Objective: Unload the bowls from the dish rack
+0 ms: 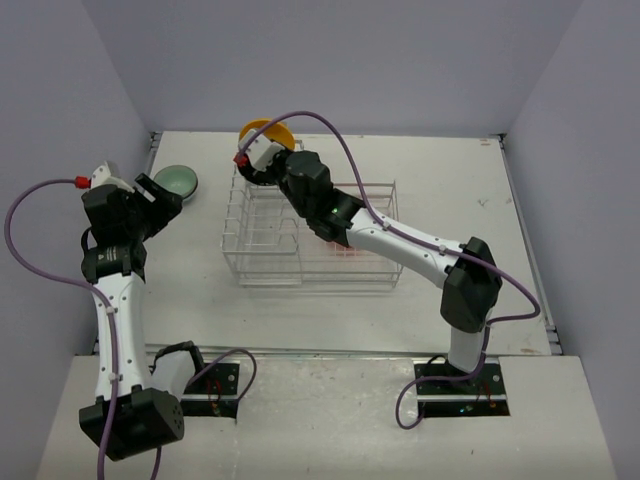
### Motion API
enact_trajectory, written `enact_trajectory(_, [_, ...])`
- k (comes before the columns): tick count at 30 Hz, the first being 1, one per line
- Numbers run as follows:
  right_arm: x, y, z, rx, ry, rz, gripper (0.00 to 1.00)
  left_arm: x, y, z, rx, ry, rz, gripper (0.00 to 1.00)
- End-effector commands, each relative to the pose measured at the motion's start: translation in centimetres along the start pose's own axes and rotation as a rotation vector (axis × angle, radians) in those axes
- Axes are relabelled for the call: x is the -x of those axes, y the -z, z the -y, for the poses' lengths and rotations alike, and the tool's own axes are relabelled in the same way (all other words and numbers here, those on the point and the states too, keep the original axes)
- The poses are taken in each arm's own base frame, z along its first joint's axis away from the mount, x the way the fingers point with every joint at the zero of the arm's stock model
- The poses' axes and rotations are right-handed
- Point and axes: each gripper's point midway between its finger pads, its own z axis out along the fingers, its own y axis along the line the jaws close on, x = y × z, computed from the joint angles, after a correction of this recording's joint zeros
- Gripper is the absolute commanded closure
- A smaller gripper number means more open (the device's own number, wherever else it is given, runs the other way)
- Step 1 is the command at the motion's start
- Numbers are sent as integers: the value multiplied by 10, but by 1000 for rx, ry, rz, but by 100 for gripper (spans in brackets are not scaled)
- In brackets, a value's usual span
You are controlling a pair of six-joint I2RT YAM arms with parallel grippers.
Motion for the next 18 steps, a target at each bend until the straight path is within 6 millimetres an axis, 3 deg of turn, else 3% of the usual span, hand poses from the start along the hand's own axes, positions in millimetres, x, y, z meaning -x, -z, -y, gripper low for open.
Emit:
enact_trajectory(1, [5, 3, -17, 45, -23, 30, 91, 8, 2, 7, -39, -34, 42, 25])
enact_trajectory(8, [4, 6, -16, 34, -30, 41, 100, 3, 0, 6, -48, -30, 39, 25])
enact_trajectory(18, [7, 11, -15, 32, -48, 60, 100, 0, -2, 6, -58, -29, 32, 25])
